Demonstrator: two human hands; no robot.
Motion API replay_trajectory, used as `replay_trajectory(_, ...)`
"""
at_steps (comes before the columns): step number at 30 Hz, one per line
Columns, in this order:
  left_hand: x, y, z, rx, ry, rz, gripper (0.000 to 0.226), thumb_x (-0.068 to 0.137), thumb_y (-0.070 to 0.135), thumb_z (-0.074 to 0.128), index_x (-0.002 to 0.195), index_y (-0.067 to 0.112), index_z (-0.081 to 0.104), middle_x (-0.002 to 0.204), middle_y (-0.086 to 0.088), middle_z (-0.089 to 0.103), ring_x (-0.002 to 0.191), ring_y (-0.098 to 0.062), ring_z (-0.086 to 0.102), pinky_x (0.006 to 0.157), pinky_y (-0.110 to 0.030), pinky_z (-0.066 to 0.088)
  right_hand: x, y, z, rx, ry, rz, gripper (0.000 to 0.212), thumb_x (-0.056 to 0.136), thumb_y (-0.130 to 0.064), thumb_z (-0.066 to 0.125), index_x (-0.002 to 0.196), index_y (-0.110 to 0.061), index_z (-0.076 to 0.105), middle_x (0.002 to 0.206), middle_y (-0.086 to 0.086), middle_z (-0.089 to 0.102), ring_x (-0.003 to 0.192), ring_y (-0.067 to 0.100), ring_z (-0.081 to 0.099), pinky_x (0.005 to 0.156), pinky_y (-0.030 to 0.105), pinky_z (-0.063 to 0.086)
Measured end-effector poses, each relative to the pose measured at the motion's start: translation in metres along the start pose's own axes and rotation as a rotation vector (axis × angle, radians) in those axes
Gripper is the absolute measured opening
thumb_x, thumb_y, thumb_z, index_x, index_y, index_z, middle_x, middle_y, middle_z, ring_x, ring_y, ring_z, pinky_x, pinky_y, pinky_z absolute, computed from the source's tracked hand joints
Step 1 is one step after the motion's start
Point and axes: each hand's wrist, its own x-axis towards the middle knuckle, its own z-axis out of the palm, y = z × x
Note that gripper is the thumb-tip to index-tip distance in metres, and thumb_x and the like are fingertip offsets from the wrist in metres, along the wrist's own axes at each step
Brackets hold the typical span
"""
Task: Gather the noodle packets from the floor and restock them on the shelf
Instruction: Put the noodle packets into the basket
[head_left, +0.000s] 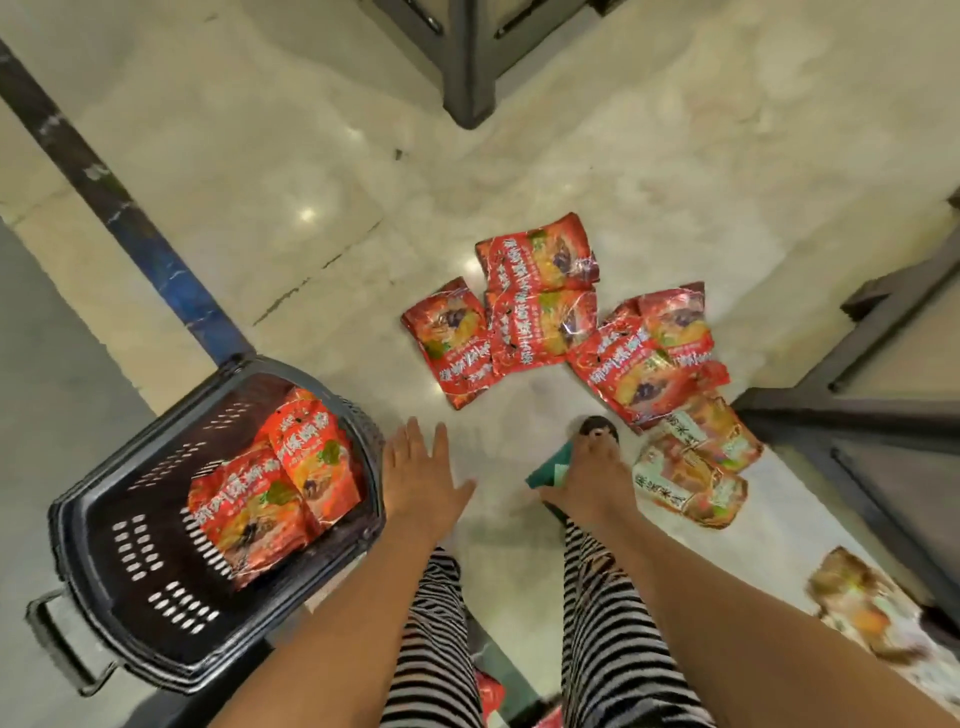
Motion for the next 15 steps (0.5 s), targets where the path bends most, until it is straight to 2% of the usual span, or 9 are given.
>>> replay_trajectory(3, 0.024, 0.06, -0.003, -0.068, -0.031, -0.037, 0.087, 0.096, 0.066, 0.036, 0.159, 0.019, -0.002, 0.164, -0.019, -0.006, 0.152, -0.035, -0.002, 0.122, -0.045, 0.003, 0.031, 0.048, -0.02, 0.002, -0.039, -0.036, 0.092, 0.079, -0.065, 0.065, 0.144, -0.011, 0.029, 0.148, 0.016, 0.037, 0.136, 0.033, 0.037, 0.107, 0.043, 0.038)
replay_trajectory(5, 0.045, 0.093, -0.001, -0.126, -0.044, -0.079, 0.087, 0.095, 0.066, 0.037, 0.159, 0.02, 0.0, 0.165, -0.018, -0.004, 0.152, -0.034, 0.0, 0.122, -0.045, 0.007, 0.058, 0.074, -0.032, -0.043, -0.039, -0.094, 0.087, 0.078, -0.064, 0.066, 0.14, -0.014, 0.034, 0.142, 0.012, 0.045, 0.131, 0.03, 0.042, 0.103, 0.041, 0.041)
replay_trajectory(7, 0.075, 0.116, 0.005, -0.167, -0.045, -0.114, 0.086, 0.095, 0.066, 0.038, 0.158, 0.021, 0.002, 0.165, -0.017, -0.002, 0.152, -0.034, 0.001, 0.122, -0.045, 0.008, 0.093, 0.093, -0.04, -0.083, -0.032, -0.134, 0.086, 0.081, -0.062, 0.065, 0.143, -0.012, 0.032, 0.142, 0.011, 0.044, 0.131, 0.029, 0.042, 0.103, 0.041, 0.04)
replay_trajectory(12, 0.175, 0.128, 0.035, -0.141, 0.067, -0.11, 0.089, 0.093, 0.067, 0.042, 0.158, 0.018, 0.005, 0.164, -0.018, 0.003, 0.152, -0.034, 0.007, 0.122, -0.046, 0.014, 0.206, 0.11, -0.032, -0.086, 0.014, -0.162, 0.101, 0.08, -0.068, 0.062, 0.152, -0.011, 0.018, 0.15, 0.015, 0.036, 0.137, 0.034, 0.036, 0.11, 0.046, 0.037)
replay_trajectory(15, 0.258, 0.111, 0.064, -0.094, 0.123, -0.108, 0.09, 0.093, 0.068, 0.041, 0.158, 0.017, 0.005, 0.164, -0.019, 0.003, 0.152, -0.034, 0.006, 0.122, -0.045, 0.013, 0.295, 0.103, -0.011, -0.073, 0.06, -0.224, 0.103, 0.077, -0.068, 0.065, 0.15, -0.011, 0.021, 0.148, 0.016, 0.038, 0.135, 0.035, 0.037, 0.108, 0.045, 0.038)
